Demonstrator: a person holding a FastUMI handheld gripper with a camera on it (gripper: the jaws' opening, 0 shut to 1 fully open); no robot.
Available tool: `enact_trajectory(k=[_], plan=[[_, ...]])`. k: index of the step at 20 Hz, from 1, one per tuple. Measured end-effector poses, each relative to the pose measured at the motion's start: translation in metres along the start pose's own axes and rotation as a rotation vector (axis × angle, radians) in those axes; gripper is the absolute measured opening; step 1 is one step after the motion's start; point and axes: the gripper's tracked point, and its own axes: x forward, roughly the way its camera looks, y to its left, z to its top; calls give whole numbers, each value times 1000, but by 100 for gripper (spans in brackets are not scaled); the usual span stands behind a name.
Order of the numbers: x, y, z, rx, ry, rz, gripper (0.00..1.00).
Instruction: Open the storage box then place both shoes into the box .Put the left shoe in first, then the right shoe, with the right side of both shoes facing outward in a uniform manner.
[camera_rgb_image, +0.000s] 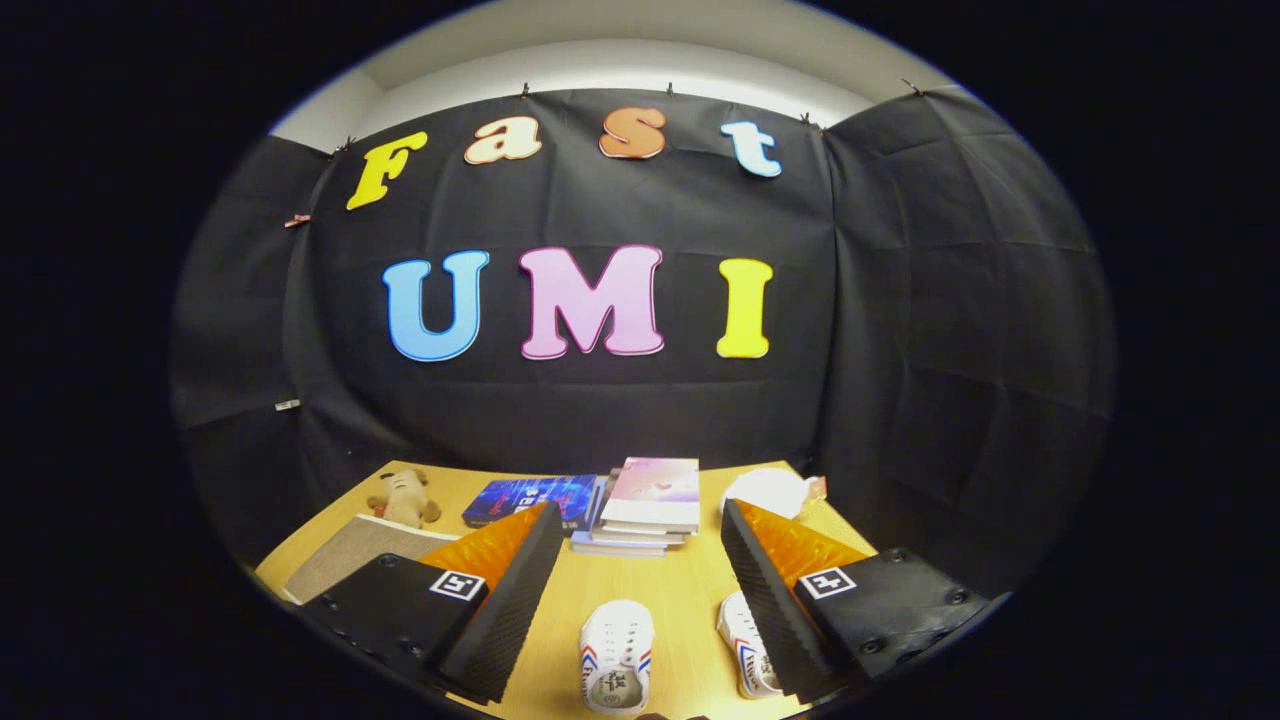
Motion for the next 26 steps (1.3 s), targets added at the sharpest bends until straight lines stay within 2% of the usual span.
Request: enact_trajectory(k=[7,11,15,17,23,26], plan=[[14,31,-63,116,230,295,99],[-8,77,-108,218,415,551,98],[-39,117,-145,251,554,805,98],[-55,135,-163,307,647,907,98],[-70,170,-193,504,817,1050,98],[-62,181,-205,605,872,1048,98]])
